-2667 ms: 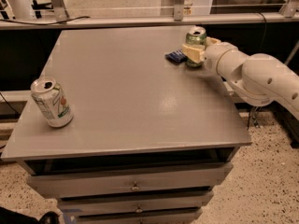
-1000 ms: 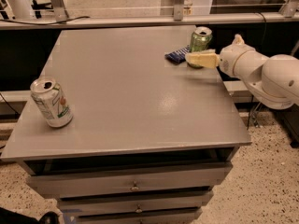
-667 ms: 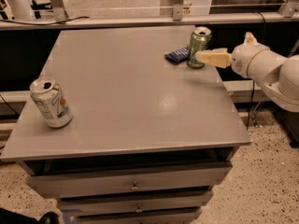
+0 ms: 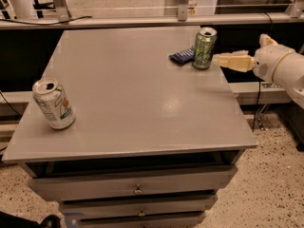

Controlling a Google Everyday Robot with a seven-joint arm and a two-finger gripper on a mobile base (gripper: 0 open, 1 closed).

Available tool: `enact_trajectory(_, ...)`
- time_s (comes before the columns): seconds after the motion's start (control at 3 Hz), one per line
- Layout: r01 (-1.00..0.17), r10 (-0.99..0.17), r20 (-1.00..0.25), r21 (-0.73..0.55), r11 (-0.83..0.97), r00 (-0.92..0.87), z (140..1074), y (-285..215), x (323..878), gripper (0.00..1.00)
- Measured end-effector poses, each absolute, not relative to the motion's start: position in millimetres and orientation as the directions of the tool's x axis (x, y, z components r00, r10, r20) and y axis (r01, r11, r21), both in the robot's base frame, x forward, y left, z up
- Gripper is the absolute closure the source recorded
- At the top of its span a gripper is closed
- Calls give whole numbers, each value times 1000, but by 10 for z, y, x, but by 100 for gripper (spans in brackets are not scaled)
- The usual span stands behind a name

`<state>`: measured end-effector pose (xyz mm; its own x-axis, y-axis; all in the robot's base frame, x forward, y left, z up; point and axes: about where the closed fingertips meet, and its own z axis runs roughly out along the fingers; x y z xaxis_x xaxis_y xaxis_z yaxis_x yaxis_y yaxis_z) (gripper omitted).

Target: Move green can near rxbar blueberry

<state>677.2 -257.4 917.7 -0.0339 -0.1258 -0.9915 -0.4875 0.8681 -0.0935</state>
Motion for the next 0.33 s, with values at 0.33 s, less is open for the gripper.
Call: enact_trajectory(0.33,-488,-126,-991,-93,868,-34,9177,-2573,6772,0)
